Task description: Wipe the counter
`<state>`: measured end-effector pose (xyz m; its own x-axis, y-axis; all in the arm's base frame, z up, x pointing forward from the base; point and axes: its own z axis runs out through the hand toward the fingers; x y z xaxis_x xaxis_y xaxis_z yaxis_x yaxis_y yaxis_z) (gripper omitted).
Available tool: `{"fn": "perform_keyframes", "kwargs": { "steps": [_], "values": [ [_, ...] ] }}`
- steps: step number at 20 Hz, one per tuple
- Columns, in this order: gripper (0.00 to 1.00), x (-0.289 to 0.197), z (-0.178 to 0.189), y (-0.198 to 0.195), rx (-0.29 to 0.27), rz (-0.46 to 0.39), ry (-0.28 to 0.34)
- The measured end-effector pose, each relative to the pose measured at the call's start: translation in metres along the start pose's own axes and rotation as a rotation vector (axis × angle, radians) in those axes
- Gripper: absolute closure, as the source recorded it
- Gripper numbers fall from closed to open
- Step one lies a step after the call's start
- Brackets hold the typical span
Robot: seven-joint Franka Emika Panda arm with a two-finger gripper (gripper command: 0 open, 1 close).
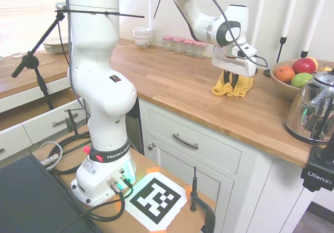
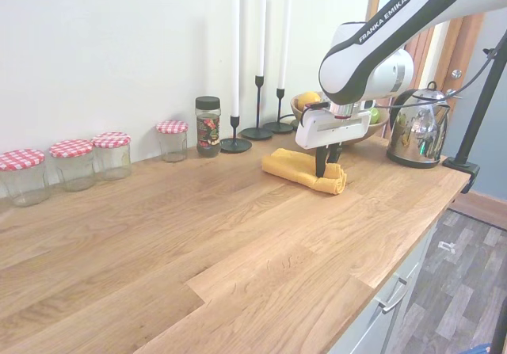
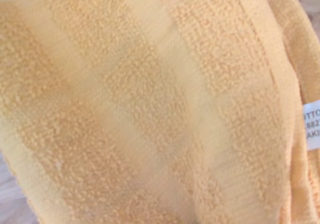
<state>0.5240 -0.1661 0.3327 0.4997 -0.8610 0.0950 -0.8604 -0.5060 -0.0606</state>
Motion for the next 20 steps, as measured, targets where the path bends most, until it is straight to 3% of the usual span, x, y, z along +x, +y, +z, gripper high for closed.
{"fn": "perform_keyframes", "kwargs": {
  "steps": [11, 20],
  "values": [
    [1.00, -0.010, 0.001, -0.010, 0.001, -0.023, -0.005],
    [1.00, -0.067, 0.001, -0.060, 0.005, -0.089, 0.016]
  ]
}}
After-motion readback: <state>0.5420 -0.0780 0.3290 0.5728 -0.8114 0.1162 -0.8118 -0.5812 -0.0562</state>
